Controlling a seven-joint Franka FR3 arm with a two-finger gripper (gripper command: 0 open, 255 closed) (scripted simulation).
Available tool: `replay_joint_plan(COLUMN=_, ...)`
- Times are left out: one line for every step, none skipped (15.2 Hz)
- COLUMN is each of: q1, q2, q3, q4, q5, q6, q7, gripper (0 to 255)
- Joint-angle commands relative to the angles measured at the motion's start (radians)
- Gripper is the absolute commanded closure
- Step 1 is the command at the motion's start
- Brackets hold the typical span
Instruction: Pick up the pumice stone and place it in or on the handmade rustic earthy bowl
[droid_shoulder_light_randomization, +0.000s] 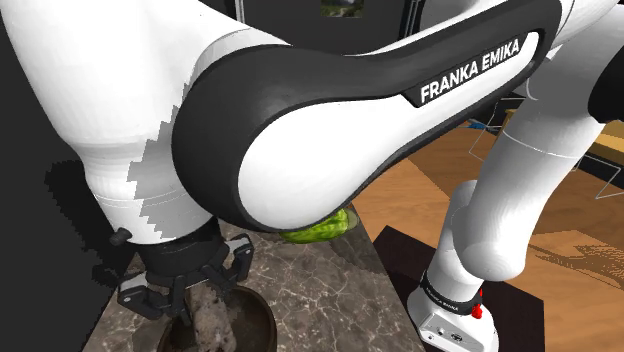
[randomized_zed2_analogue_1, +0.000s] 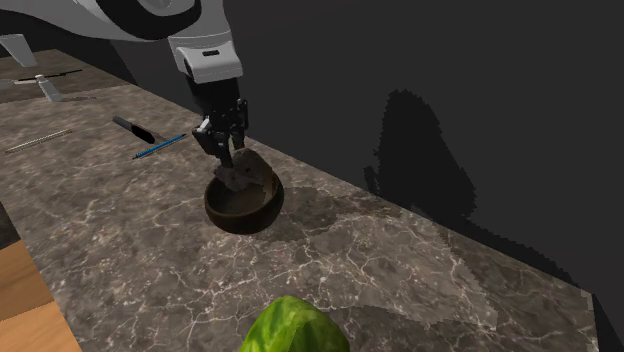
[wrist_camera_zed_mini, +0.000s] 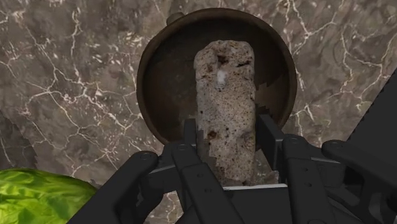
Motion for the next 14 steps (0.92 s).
replay_joint_plan(q1=0.001, q2=0.0, q3=0.001, q4=-0.03, q5=0.0, q6=0.03, q7=0.001, gripper=255)
replay_joint_plan(q1=0.001, q2=0.0, q3=0.001, q4=-0.03, q5=0.0, q6=0.03, q7=0.001, gripper=255)
replay_joint_plan(q1=0.001, q2=0.0, q3=0.001, q4=-0.03, q5=0.0, q6=0.03, q7=0.001, gripper=255)
replay_joint_plan(q1=0.001, q2=0.0, q3=0.001, q4=-0.03, q5=0.0, q6=0.03, q7=0.001, gripper=255)
replay_joint_plan(q1=0.001, q2=0.0, q3=0.001, q4=-0.03, q5=0.0, q6=0.03, q7=0.001, gripper=255)
replay_joint_plan(q1=0.001, q2=0.0, q3=0.001, q4=-0.03, q5=0.0, q6=0.03, q7=0.001, gripper=255)
replay_joint_plan(q1=0.001, q2=0.0, q3=0.001, q4=-0.03, q5=0.0, q6=0.03, q7=0.001, gripper=255)
replay_joint_plan(q1=0.001, q2=0.0, q3=0.001, q4=-0.03, q5=0.0, q6=0.03, q7=0.001, gripper=255)
replay_joint_plan(q1=0.001, q2=0.0, q3=0.001, q4=-0.03, q5=0.0, q6=0.03, q7=0.001, gripper=255)
replay_joint_plan(q1=0.001, q2=0.0, q3=0.001, q4=-0.03, q5=0.0, q6=0.03, q7=0.001, gripper=0)
replay_joint_plan(q1=0.001, q2=0.0, q3=0.001, q4=-0.03, q5=0.0, q6=0.03, q7=0.001, gripper=0)
replay_joint_plan(q1=0.001, q2=0.0, q3=0.001, q4=-0.03, q5=0.0, q6=0.03, q7=0.001, gripper=0)
replay_joint_plan(q1=0.001, q2=0.0, q3=0.001, q4=-0.03, q5=0.0, q6=0.03, q7=0.001, gripper=0)
replay_joint_plan(q1=0.001, q2=0.0, q3=0.001, q4=-0.03, q5=0.0, q6=0.03, q7=0.001, gripper=0)
